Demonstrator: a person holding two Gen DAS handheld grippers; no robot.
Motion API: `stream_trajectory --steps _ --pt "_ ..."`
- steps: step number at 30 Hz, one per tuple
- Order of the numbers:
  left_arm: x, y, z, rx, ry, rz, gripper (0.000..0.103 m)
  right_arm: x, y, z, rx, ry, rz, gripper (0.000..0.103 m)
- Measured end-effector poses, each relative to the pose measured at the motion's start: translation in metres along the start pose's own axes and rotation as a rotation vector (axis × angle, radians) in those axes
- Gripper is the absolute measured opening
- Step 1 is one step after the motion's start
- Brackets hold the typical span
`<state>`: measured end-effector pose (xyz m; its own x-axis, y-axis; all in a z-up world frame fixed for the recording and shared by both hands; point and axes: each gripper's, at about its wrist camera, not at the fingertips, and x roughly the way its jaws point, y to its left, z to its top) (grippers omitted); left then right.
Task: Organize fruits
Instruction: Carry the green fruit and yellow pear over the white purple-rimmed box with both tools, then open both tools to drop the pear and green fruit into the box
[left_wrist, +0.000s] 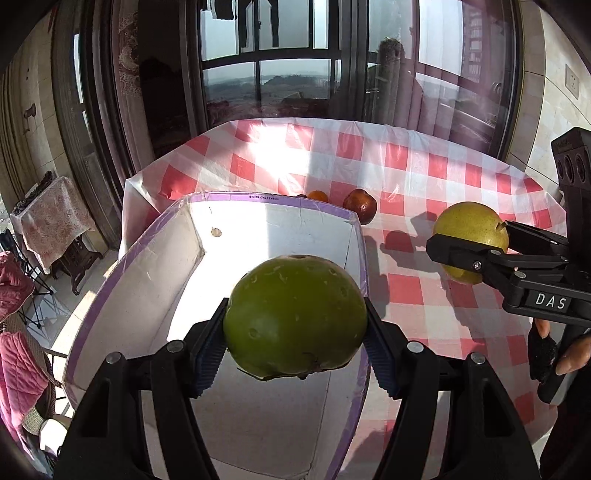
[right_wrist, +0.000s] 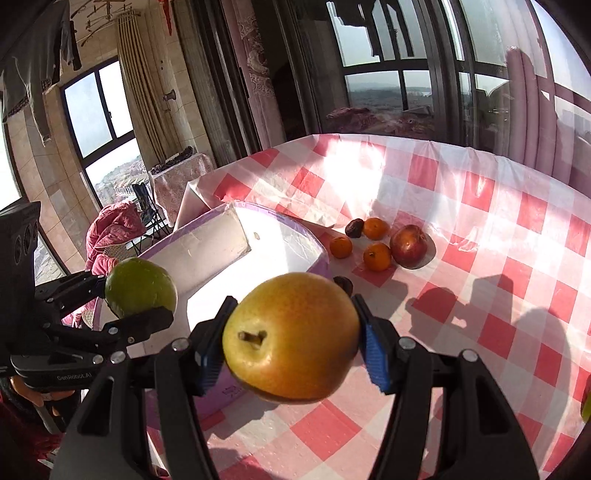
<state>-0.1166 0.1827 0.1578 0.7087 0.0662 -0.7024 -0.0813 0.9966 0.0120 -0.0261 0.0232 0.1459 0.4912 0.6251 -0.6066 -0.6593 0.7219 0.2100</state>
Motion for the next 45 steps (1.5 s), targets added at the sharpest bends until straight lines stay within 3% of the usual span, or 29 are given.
stream_trajectory --steps 6,11,17,23,27,32,35,37,39,41,43,44,45 --pt "0.021 0.046 -0.008 0.042 0.111 0.088 0.065 0.061 0.053 0.024 -0.114 0.103 0.063 0.062" --pt "0.054 0.071 -0.012 0.027 0.293 0.013 0.065 0.122 0.087 0.025 -0.259 0.316 0.043 0.062" --pt "0.093 0.081 -0.019 0.039 0.52 -0.056 0.065 0.173 0.1 0.015 -0.412 0.58 -0.024 0.062" --pt "0.12 0.082 -0.033 0.049 0.665 -0.062 0.065 0.206 0.106 -0.008 -0.492 0.768 -0.073 0.062" --pt "0.125 0.088 -0.04 0.02 0.718 -0.069 0.065 0.219 0.104 -0.024 -0.514 0.83 -0.094 0.062" --pt "0.132 0.091 -0.047 -0.006 0.79 -0.05 0.065 0.212 0.105 -0.023 -0.508 0.825 -0.092 0.063" --pt "0.135 0.096 -0.05 -0.043 0.826 -0.029 0.065 0.2 0.103 -0.015 -0.485 0.778 -0.065 0.089" --pt "0.134 0.099 -0.051 -0.058 0.822 -0.008 0.066 0.186 0.099 -0.008 -0.459 0.723 -0.038 0.09" --pt "0.124 0.101 -0.04 -0.082 0.737 0.034 0.069 0.163 0.092 0.003 -0.415 0.612 0.006 0.09" --pt "0.102 0.101 -0.022 -0.096 0.581 0.105 0.069 0.126 0.079 0.018 -0.349 0.482 0.099 0.09" --pt "0.066 0.09 -0.001 -0.094 0.373 0.176 0.073 0.082 0.052 0.034 -0.272 0.322 0.166 0.09" --pt "0.046 0.081 0.01 -0.093 0.269 0.192 0.079 0.059 0.038 0.04 -0.247 0.239 0.163 0.09" --pt "0.026 0.069 0.018 -0.086 0.157 0.191 0.094 0.04 0.023 0.045 -0.235 0.161 0.14 0.094"
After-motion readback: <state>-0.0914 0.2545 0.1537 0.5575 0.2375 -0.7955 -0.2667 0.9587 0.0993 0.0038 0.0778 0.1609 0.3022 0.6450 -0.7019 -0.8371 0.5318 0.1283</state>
